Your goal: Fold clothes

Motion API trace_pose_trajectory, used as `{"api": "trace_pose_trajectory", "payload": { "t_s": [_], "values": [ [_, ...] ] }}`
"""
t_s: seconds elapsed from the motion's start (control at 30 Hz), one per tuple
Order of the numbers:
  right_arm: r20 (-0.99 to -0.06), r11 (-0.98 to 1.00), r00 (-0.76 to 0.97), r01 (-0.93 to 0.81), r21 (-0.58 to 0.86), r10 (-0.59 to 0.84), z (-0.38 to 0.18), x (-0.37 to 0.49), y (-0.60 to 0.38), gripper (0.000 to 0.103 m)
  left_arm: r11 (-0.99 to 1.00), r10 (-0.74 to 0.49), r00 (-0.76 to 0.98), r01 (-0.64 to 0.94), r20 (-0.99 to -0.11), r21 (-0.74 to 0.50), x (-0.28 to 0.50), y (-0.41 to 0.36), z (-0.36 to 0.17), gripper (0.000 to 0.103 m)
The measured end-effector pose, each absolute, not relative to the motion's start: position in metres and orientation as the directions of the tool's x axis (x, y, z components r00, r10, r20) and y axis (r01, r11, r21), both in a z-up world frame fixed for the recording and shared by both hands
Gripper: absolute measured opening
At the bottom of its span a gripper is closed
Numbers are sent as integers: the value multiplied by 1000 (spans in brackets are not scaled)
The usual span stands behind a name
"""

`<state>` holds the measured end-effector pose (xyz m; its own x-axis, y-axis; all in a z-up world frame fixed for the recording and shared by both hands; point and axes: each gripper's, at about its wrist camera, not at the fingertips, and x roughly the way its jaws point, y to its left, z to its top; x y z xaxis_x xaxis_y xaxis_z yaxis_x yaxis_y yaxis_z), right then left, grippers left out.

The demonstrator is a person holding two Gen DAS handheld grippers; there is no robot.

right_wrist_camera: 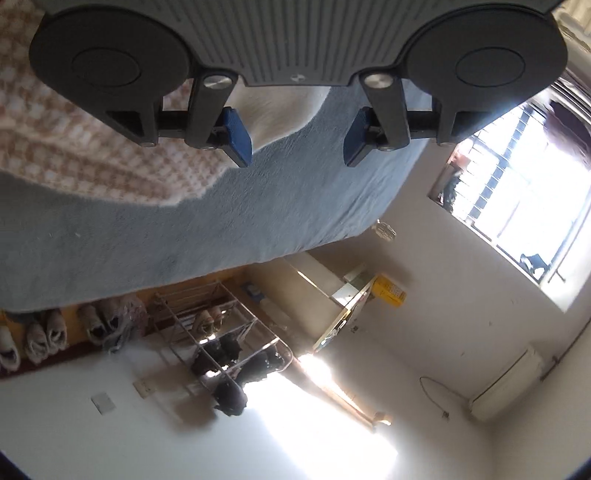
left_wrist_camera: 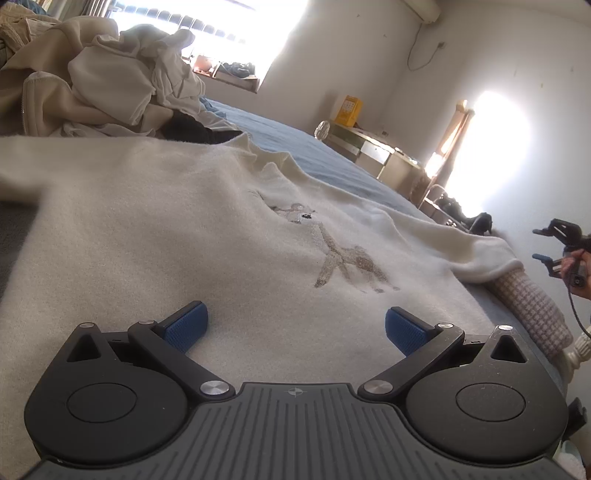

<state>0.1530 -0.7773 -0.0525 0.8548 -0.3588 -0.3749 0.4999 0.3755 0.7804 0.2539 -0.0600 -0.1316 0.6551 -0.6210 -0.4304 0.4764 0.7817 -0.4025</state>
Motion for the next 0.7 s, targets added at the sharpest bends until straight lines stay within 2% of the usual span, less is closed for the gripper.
{"api": "trace_pose_trajectory", "payload": {
  "t_s": [0.07,0.23,0.43,0.47,0.57,0.6,0.63,0.67,0.7],
  "values": [
    [-383,307,866,478,823,-320,-63,131,-780,60,784,-619,656,476,-433,-399,254,-61,-132,103],
    [-447,338,865,502,796,-229,-70,137,-776,61,788,-613,657,476,-438,-390,254,-62,-131,103],
    [-518,333,823,568,753,-234,-79,170,-770,60,787,-615,657,476,-436,-392,254,-61,-131,103],
    [-520,334,819,574,748,-242,-80,173,-769,57,787,-615,657,476,-435,-393,254,-61,-131,103],
    [-526,361,808,590,722,-267,-81,183,-764,37,785,-617,657,476,-433,-395,254,-61,-132,103],
    [-531,383,801,599,703,-277,-78,188,-760,30,785,-617,657,477,-433,-396,254,-61,-132,103],
    [-535,405,794,607,684,-288,-76,192,-757,15,784,-618,657,477,-432,-397,254,-61,-132,103],
    [-519,425,797,604,674,-310,-70,193,-752,5,784,-619,657,477,-431,-399,254,-60,-132,103],
    [-467,441,822,569,694,-324,-60,191,-745,1,783,-620,657,477,-429,-401,254,-60,-132,103]
  ]
}}
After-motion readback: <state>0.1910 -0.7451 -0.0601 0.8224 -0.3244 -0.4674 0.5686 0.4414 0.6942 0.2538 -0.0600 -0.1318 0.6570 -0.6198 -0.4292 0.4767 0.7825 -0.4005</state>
